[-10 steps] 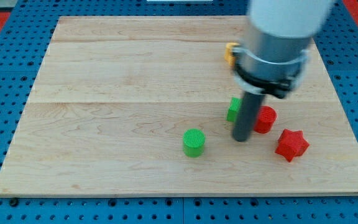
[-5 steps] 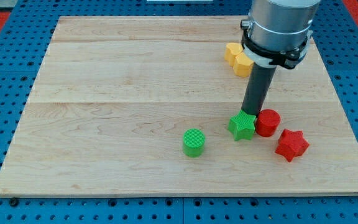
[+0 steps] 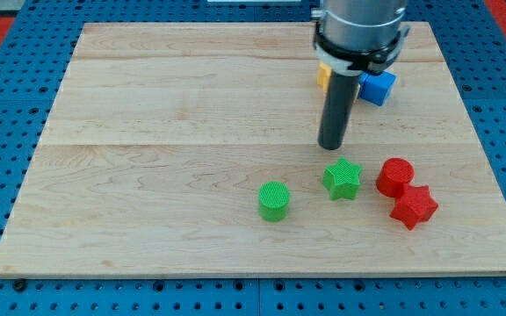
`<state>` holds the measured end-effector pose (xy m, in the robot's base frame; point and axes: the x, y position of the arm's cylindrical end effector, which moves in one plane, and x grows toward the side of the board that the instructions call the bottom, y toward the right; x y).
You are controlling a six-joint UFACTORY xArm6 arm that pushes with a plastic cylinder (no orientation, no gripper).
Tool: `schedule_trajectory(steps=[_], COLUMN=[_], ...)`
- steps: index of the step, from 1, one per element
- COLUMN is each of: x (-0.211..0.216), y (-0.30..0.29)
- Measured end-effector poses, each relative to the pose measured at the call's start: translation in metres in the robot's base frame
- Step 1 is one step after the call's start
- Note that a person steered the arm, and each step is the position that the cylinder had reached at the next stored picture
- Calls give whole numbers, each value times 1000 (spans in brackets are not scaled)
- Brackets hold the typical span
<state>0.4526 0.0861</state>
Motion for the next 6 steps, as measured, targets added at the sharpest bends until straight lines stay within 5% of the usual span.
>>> schedule_trajectory(steps=[3, 5, 6], x=[33, -23, 12], y=[56, -67, -132])
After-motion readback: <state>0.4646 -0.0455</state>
